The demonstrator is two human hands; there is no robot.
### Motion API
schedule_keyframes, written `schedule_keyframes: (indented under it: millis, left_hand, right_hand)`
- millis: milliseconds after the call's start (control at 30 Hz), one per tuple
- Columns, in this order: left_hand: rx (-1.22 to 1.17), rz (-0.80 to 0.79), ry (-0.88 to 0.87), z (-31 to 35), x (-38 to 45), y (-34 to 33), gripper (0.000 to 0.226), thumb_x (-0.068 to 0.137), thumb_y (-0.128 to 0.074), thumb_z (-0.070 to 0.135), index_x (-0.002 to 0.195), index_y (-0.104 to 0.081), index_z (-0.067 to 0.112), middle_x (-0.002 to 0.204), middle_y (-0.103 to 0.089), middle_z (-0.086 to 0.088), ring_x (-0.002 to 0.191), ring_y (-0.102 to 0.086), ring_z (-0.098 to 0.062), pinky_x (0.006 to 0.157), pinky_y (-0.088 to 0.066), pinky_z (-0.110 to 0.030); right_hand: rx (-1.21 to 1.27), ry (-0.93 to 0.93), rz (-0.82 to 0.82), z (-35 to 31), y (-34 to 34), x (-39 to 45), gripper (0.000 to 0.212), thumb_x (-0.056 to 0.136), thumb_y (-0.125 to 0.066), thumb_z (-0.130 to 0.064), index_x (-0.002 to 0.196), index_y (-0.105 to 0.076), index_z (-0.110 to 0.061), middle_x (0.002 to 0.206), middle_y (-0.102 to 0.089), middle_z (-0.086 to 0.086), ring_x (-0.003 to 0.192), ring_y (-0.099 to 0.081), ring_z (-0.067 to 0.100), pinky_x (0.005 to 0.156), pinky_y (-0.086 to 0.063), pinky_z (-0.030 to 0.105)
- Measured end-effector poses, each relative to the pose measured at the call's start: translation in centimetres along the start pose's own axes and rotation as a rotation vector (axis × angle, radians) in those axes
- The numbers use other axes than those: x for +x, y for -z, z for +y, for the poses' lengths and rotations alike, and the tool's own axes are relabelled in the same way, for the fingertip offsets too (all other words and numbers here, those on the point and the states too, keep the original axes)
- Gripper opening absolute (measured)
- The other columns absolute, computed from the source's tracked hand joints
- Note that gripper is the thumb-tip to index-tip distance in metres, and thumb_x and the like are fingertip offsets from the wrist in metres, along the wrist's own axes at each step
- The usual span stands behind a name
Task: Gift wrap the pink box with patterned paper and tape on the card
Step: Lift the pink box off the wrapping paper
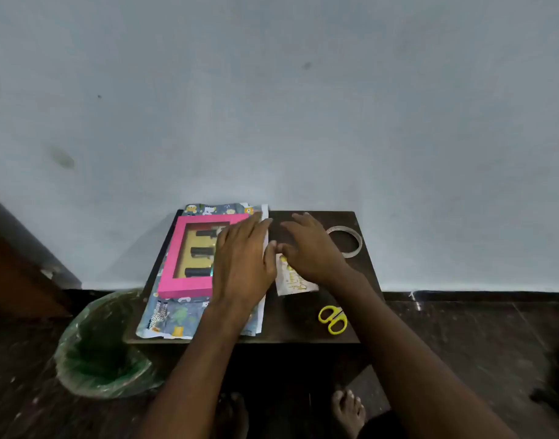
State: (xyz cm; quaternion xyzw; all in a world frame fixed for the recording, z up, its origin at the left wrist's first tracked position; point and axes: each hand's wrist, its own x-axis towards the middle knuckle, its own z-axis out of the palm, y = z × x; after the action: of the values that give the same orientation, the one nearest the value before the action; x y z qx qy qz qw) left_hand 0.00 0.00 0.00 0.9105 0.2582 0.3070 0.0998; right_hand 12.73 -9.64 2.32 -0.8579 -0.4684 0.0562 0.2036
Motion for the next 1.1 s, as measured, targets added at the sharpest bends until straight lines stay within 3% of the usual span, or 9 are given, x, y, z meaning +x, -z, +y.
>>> schedule_keyframes:
  millis: [100, 167, 300, 533, 633, 733, 933, 1000, 1100]
  left_hand:
    - [-0.059, -0.062, -0.090, 0.0, 0.0, 0.7, 0.027, 0.093, -0.070, 0.021, 0.120, -0.075, 0.019, 0.121, -0.076, 0.000, 0.115, -0.068, -0.025, 0.105, -0.033, -0.034]
    - [-0.044, -0.188, -0.121, -0.3, -0.6, 0.8, 0.028, 0.093, -0.068, 0.025, 0.119, -0.076, 0.022, 0.118, -0.076, 0.002, 0.115, -0.067, -0.024, 0.104, -0.031, -0.033]
    - [0.022, -0.421, -0.131, -1.2, -1.1, 0.0, 0.044, 0.095, -0.072, 0.034, 0.137, -0.068, 0.024, 0.141, -0.066, 0.007, 0.137, -0.048, -0.018, 0.114, -0.024, -0.033]
    - [0.063, -0.577, -0.135, -0.5, -0.4, -1.7, 0.070, 0.100, -0.067, 0.037, 0.163, -0.038, 0.024, 0.169, -0.036, 0.005, 0.159, -0.019, -0.017, 0.125, -0.007, -0.038]
    - [0.050, -0.610, -0.100, -0.4, -0.3, -2.2, 0.080, 0.100, -0.069, 0.036, 0.167, -0.026, 0.026, 0.171, -0.027, 0.005, 0.161, -0.007, -0.018, 0.123, 0.000, -0.039]
    - [0.005, -0.622, -0.059, -0.6, 0.0, -2.1, 0.084, 0.097, -0.073, 0.037, 0.167, -0.025, 0.028, 0.168, -0.032, 0.005, 0.159, -0.012, -0.019, 0.121, -0.002, -0.036]
    - [-0.055, -0.643, -0.043, -0.4, 0.1, -2.4, 0.089, 0.092, -0.081, 0.030, 0.164, -0.029, 0.031, 0.162, -0.040, 0.005, 0.154, -0.020, -0.019, 0.118, -0.010, -0.036]
    - [-0.089, -0.658, -0.044, -0.4, 0.3, -2.3, 0.091, 0.089, -0.083, 0.025, 0.163, -0.032, 0.032, 0.160, -0.045, 0.006, 0.152, -0.026, -0.020, 0.117, -0.013, -0.037]
    - [-0.137, -0.642, -0.056, -0.2, 0.4, -2.3, 0.088, 0.089, -0.082, 0.018, 0.162, -0.034, 0.032, 0.155, -0.053, 0.007, 0.148, -0.038, -0.020, 0.116, -0.014, -0.037]
  right_hand:
    - [-0.027, 0.006, -0.027, 0.9, -0.5, -0.4, 0.048, 0.089, -0.069, -0.016, 0.136, -0.066, -0.019, 0.139, -0.062, 0.006, 0.136, -0.047, 0.030, 0.112, -0.040, 0.040]
    - [-0.060, -0.020, -0.096, 1.3, -0.5, -1.1, 0.045, 0.085, -0.071, -0.017, 0.128, -0.072, -0.026, 0.124, -0.070, -0.002, 0.127, -0.052, 0.026, 0.101, -0.048, 0.040]
    - [-0.131, -0.026, -0.151, 1.2, 0.3, -1.3, 0.050, 0.086, -0.074, -0.010, 0.133, -0.069, -0.025, 0.124, -0.069, -0.001, 0.125, -0.045, 0.025, 0.095, -0.046, 0.037]
    - [-0.060, -0.114, -0.148, 2.2, 0.3, -0.9, 0.046, 0.080, -0.074, -0.003, 0.119, -0.075, -0.028, 0.123, -0.071, -0.003, 0.114, -0.066, 0.025, 0.089, -0.057, 0.042]
    - [0.040, -0.199, -0.079, 2.6, 0.1, -0.6, 0.037, 0.078, -0.075, -0.002, 0.111, -0.076, -0.020, 0.114, -0.072, -0.001, 0.108, -0.068, 0.024, 0.088, -0.053, 0.035]
    - [0.115, -0.285, -0.096, 2.0, 0.1, -0.5, 0.043, 0.076, -0.083, -0.007, 0.117, -0.070, -0.014, 0.116, -0.070, 0.002, 0.111, -0.063, 0.023, 0.091, -0.047, 0.034]
    - [0.323, -0.422, -0.084, 1.8, 0.3, 0.0, 0.065, 0.078, -0.086, -0.008, 0.137, -0.058, -0.012, 0.135, -0.062, 0.006, 0.126, -0.059, 0.025, 0.103, -0.052, 0.041]
    - [0.313, -0.431, -0.074, 2.2, 0.3, 0.0, 0.048, 0.082, -0.081, -0.005, 0.127, -0.067, -0.015, 0.129, -0.066, 0.002, 0.123, -0.061, 0.023, 0.103, -0.054, 0.043]
    - [0.358, -0.464, -0.085, 2.8, 0.5, -0.1, 0.021, 0.086, -0.073, 0.001, 0.095, -0.075, -0.017, 0.098, -0.070, -0.007, 0.105, -0.069, 0.017, 0.094, -0.060, 0.042]
